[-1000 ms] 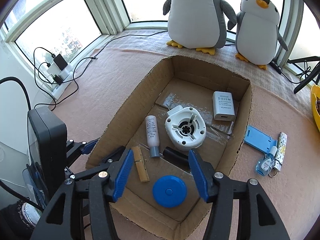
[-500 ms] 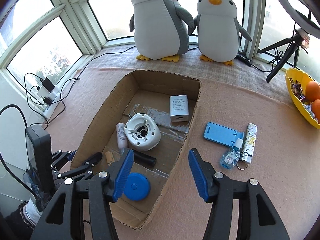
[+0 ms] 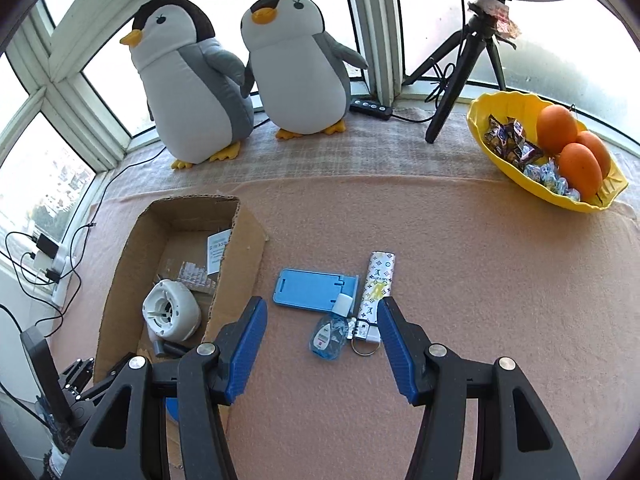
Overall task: Organize rigid objects
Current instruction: 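Move the right tool to the patterned white case and grasp it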
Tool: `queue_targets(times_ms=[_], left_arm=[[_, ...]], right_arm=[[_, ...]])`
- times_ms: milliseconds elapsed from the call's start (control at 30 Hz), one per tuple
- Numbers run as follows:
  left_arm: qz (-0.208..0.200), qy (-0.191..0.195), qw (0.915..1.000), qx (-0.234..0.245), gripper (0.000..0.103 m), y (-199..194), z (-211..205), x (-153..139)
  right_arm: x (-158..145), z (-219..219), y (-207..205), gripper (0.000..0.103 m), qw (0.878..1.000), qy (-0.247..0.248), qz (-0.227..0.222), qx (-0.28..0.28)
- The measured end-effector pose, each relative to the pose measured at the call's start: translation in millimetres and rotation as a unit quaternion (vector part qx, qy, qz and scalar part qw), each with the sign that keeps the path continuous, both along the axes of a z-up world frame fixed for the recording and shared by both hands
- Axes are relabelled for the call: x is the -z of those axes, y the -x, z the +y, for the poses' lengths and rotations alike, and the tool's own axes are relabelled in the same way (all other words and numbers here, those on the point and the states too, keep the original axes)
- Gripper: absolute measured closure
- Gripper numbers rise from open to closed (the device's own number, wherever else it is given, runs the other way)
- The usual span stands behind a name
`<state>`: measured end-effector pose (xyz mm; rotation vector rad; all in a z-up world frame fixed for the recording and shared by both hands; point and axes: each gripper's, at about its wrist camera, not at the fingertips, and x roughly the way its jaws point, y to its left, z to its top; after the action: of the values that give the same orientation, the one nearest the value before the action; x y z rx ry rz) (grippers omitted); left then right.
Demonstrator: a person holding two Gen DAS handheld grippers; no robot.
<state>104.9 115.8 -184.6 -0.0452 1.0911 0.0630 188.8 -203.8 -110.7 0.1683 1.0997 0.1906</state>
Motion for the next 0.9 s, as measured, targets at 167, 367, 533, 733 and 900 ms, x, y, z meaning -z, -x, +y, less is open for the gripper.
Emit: queue_targets(times_ms=[167, 367, 533, 733, 900], left_arm=[[0.000, 0.000, 1.0000, 0.000, 0.062, 0.3, -0.4, 0.0], [0.000, 0.001, 1.0000, 0.000, 0.062, 0.1, -0.1, 0.1], [0.000, 0.002, 1.0000, -0.001, 0.062, 0.6, 1.1, 0.9], [0.000, 0.002, 1.0000, -0.002, 0.062, 0.2, 1.7, 1.5], [0.000, 0.002, 1.0000, -0.002, 0.062, 0.2, 1.7, 1.6]], right_arm=[[22.0, -15.8, -18.3, 0.050, 0.999, -0.006, 0.037, 0.028], [46.2, -22.6, -38.3, 0.050, 0.997, -0.003, 0.068, 0.043], [60.0, -25.5, -47.1, 0.059, 0.995, 0.002, 0.090, 0.042], [66.8, -25.3, -50.6, 0.074, 0.994, 0.005, 0.100, 0.038], [70.1, -23.5, -54.5, 0.074, 0.994, 0.002, 0.106, 0.038]])
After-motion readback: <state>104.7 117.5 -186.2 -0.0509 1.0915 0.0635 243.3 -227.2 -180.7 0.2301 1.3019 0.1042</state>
